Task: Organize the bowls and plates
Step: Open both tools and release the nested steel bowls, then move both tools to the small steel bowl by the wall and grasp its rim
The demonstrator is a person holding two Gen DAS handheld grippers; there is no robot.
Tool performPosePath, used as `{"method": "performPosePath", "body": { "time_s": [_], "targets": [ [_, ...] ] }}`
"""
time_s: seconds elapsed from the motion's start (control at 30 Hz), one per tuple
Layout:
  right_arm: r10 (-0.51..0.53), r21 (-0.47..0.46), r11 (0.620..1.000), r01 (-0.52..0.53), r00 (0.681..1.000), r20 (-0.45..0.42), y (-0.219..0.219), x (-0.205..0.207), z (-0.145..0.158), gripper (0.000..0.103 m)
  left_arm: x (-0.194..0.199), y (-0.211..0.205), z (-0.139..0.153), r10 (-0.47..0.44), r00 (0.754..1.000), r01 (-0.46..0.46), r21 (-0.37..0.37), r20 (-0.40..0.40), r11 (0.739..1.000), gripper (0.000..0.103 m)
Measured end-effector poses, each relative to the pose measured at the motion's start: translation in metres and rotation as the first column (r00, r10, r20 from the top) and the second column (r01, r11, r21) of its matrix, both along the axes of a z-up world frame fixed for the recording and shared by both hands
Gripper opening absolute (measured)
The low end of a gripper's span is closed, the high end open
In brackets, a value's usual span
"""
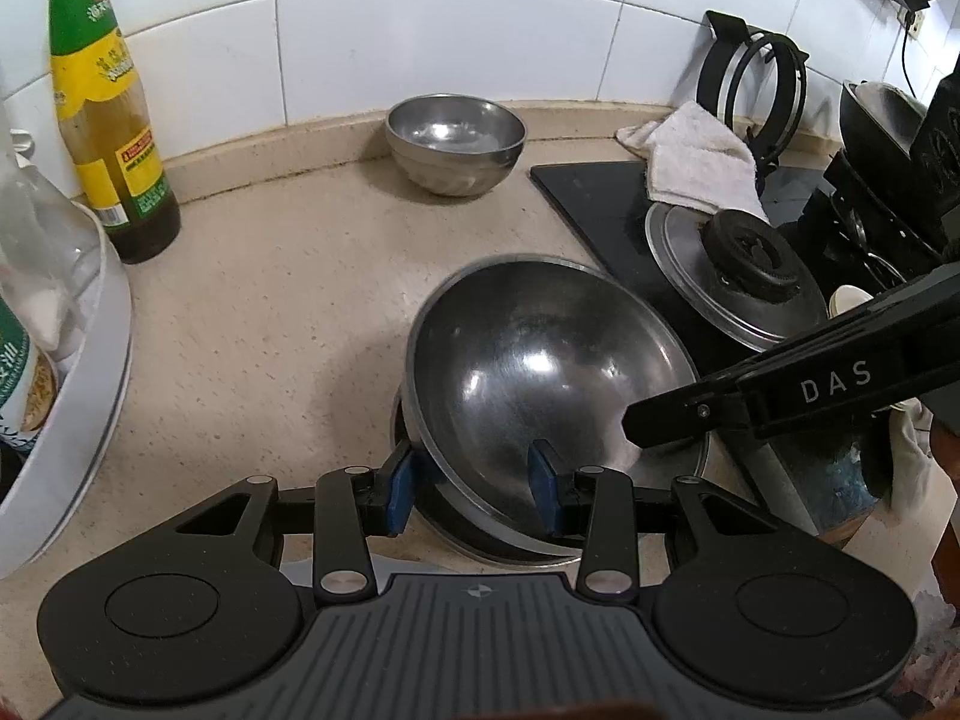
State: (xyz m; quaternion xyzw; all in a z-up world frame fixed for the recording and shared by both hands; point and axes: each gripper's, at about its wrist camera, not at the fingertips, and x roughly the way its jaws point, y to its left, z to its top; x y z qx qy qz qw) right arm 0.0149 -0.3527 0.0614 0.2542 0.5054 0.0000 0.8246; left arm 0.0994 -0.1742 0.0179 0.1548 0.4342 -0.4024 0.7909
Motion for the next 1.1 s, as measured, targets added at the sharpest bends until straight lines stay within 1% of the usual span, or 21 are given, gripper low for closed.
{"method": "performPosePath", "body": {
  "time_s": [0.1, 0.2, 0.33, 0.43, 0.53, 0.63, 0.7, 0.77, 0.83, 0.9, 0.97, 1.1],
  "targets": [
    [-0.004, -0.006, 1.0, 0.004, 1.0, -0.008, -0.003, 0.001, -0.001, 0.023, 0.0, 0.001, 0.001, 0.011, 1.0, -0.011, 0.005, 0.021, 1.0, 0.047],
    [-0.002, -0.024, 1.0, 0.002, 1.0, 0.009, -0.003, 0.0, 0.004, 0.023, 0.001, 0.003, 0.004, 0.022, 0.999, -0.021, -0.006, 0.034, 1.0, 0.053],
    [0.007, -0.071, 0.997, -0.004, 0.999, 0.042, -0.004, -0.001, 0.014, 0.023, -0.001, 0.003, 0.014, 0.022, 0.995, -0.021, -0.015, 0.101, 1.0, 0.07],
    [0.005, -0.076, 0.997, -0.001, 0.999, 0.052, -0.006, 0.001, 0.017, 0.024, -0.001, 0.001, 0.02, 0.015, 0.99, -0.013, -0.016, 0.143, 1.0, 0.07],
    [-0.001, -0.078, 0.997, 0.006, 0.998, 0.057, -0.008, 0.004, 0.017, 0.025, 0.006, 0.0, 0.024, 0.024, 0.989, -0.022, -0.014, 0.145, 1.0, 0.076],
    [-0.012, -0.083, 0.996, 0.018, 0.997, 0.073, -0.015, 0.009, 0.021, 0.025, 0.016, -0.001, 0.028, 0.043, 0.989, -0.04, -0.022, 0.144, 0.999, 0.076],
    [-0.023, -0.091, 0.995, 0.031, 0.996, 0.086, -0.022, 0.014, 0.024, 0.026, 0.025, -0.004, 0.032, 0.054, 0.99, -0.05, -0.031, 0.127, 0.998, 0.077],
    [-0.034, -0.106, 0.993, 0.044, 0.995, 0.095, -0.03, 0.02, 0.027, 0.027, 0.035, -0.009, 0.036, 0.063, 0.992, -0.059, -0.04, 0.109, 0.997, 0.082],
    [-0.05, -0.121, 0.991, 0.062, 0.994, 0.1, -0.041, 0.03, 0.029, 0.029, 0.046, -0.017, 0.039, 0.071, 0.992, -0.067, -0.042, 0.105, 0.997, 0.085],
    [-0.065, -0.133, 0.988, 0.078, 0.993, 0.104, -0.054, 0.042, 0.032, 0.034, 0.057, -0.027, 0.043, 0.079, 0.991, -0.075, -0.043, 0.111, 0.996, 0.085],
    [-0.078, -0.156, 0.983, 0.095, 0.991, 0.111, -0.062, 0.055, 0.035, 0.036, 0.069, -0.038, 0.045, 0.086, 0.991, -0.082, -0.043, 0.106, 0.996, 0.088],
    [-0.095, -0.177, 0.977, 0.116, 0.988, 0.124, -0.08, 0.085, 0.04, 0.042, 0.101, -0.065, 0.042, 0.113, 0.992, -0.11, -0.048, 0.053, 0.993, 0.088]
  ]
}}
